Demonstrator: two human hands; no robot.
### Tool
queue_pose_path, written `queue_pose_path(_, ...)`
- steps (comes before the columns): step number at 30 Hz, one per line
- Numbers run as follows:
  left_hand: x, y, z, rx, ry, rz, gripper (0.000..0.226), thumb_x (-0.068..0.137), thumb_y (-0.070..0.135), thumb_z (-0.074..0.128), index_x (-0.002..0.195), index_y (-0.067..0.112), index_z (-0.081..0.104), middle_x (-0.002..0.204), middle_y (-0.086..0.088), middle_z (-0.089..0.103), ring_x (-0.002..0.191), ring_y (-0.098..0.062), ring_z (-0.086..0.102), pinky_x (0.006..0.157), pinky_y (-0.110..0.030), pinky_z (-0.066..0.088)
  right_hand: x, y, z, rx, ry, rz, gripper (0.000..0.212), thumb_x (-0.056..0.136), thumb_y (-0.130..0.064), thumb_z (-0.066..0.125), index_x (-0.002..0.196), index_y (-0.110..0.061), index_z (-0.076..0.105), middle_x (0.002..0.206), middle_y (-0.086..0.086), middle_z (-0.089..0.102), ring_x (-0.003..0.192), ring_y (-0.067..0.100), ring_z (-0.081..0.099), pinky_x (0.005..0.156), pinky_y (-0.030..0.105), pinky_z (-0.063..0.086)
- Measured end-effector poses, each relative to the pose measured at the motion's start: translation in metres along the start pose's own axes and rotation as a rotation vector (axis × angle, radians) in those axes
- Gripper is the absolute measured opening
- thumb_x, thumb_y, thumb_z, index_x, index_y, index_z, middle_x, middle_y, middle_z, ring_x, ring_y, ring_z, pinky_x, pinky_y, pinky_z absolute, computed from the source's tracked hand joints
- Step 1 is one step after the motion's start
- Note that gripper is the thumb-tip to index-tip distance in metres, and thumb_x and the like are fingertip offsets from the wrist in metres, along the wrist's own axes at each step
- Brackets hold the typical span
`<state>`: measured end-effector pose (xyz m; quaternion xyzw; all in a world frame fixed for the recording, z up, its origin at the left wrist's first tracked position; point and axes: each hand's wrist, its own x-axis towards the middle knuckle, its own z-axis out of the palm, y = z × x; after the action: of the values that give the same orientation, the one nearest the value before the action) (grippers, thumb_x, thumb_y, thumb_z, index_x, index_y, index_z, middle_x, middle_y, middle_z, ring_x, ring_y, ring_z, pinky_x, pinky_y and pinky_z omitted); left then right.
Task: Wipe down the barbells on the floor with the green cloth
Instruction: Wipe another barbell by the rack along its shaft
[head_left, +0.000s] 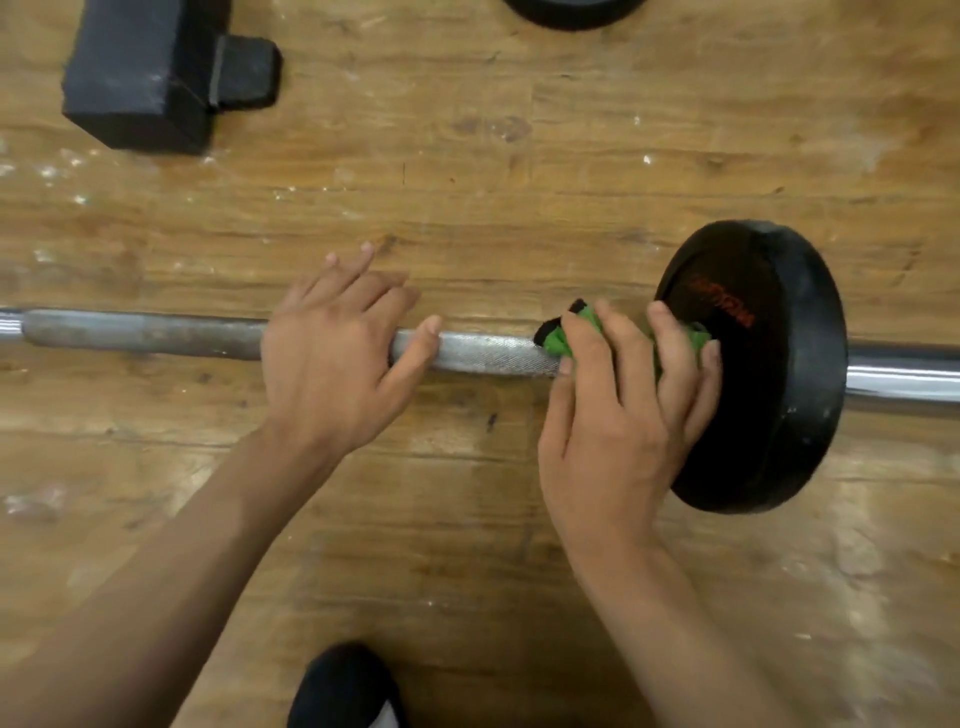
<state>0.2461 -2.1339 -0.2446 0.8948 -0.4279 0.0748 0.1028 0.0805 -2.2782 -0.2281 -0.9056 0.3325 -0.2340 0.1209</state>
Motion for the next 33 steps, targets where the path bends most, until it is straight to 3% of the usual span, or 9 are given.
queue_pose_path(6,0.008,0.000,0.009,0.013,0.062,0.011,0.064,0.109,0.052,0.028,0.125,0.010,0.073,0.128,-0.009,0.073,0.137,-0.032,0.057,0.114,-0.048,0.041,0.063,-0.001,0.005,-0.156,-0.093,-0.030,0.021,0.093,-0.027,0.050,0.091,-0.016,0.068,0.083,0.009,0.070,0.090,0.034,0.063,0.094,0.045,0.046)
queue_pose_path(9,0.013,0.000,0.010,0.003,0.100,0.010,0.062,0.110,0.051,0.030,0.122,0.010,0.074,0.125,-0.009,0.075,0.134,-0.032,0.060,0.109,-0.048,0.046,0.028,0.005,0.005,-0.061,-0.033,-0.058,0.023,0.101,-0.018,0.055,0.118,-0.018,0.071,0.117,0.003,0.072,0.123,0.029,0.059,0.120,0.045,0.031)
queue_pose_path(12,0.011,0.000,0.012,0.001,0.131,0.001,0.058,0.110,0.048,0.034,0.120,0.009,0.075,0.120,-0.010,0.076,0.132,-0.033,0.061,0.107,-0.049,0.047,0.022,0.012,0.005,-0.025,-0.001,-0.088,0.025,0.102,-0.015,0.056,0.120,-0.016,0.072,0.125,0.003,0.072,0.131,0.031,0.057,0.123,0.044,0.025)
queue_pose_path(17,0.016,0.000,0.018,0.004,0.167,-0.030,0.050,0.107,0.044,0.043,0.118,0.008,0.076,0.121,-0.011,0.076,0.131,-0.034,0.062,0.113,-0.049,0.041,0.078,-0.001,0.013,-0.226,-0.063,-0.051,0.010,0.088,-0.023,0.063,0.083,-0.016,0.068,0.077,0.006,0.069,0.080,0.032,0.064,0.079,0.041,0.048)
queue_pose_path(20,0.016,0.001,0.019,0.021,0.189,-0.039,0.048,0.105,0.043,0.046,0.118,0.008,0.076,0.121,-0.010,0.076,0.131,-0.033,0.063,0.114,-0.048,0.040,0.042,0.001,0.006,-0.182,-0.070,-0.049,0.023,0.098,-0.021,0.056,0.115,-0.019,0.071,0.115,0.002,0.072,0.120,0.029,0.060,0.116,0.046,0.035)
queue_pose_path(22,0.015,0.003,0.020,0.030,0.205,-0.046,0.047,0.104,0.044,0.047,0.116,0.009,0.077,0.121,-0.009,0.076,0.129,-0.031,0.064,0.114,-0.048,0.040,0.028,0.005,0.001,-0.157,-0.064,-0.078,0.027,0.102,-0.022,0.053,0.122,-0.018,0.071,0.126,0.002,0.070,0.131,0.031,0.056,0.122,0.047,0.026)
queue_pose_path(27,0.016,0.004,0.020,0.036,0.220,-0.050,0.048,0.103,0.046,0.046,0.112,0.011,0.078,0.118,-0.005,0.077,0.128,-0.029,0.065,0.112,-0.046,0.041,0.073,-0.008,0.013,-0.261,-0.084,0.012,0.028,0.093,-0.032,0.057,0.079,-0.018,0.075,0.073,0.006,0.069,0.086,0.032,0.064,0.091,0.044,0.047)
queue_pose_path(30,0.016,0.003,0.020,0.035,0.208,-0.063,0.049,0.103,0.049,0.047,0.111,0.013,0.079,0.119,-0.004,0.077,0.129,-0.028,0.064,0.110,-0.044,0.042,0.033,-0.007,0.003,-0.139,-0.101,0.014,0.027,0.102,-0.026,0.054,0.120,-0.021,0.074,0.120,0.001,0.073,0.127,0.027,0.057,0.120,0.049,0.031)
queue_pose_path(33,0.013,0.004,0.020,0.029,0.218,-0.065,0.049,0.103,0.049,0.047,0.110,0.014,0.080,0.121,-0.004,0.077,0.130,-0.027,0.064,0.109,-0.044,0.043,0.013,-0.004,-0.003,-0.171,-0.107,-0.023,0.037,0.106,-0.028,0.047,0.140,-0.023,0.064,0.145,0.003,0.061,0.146,0.028,0.042,0.126,0.052,0.018)
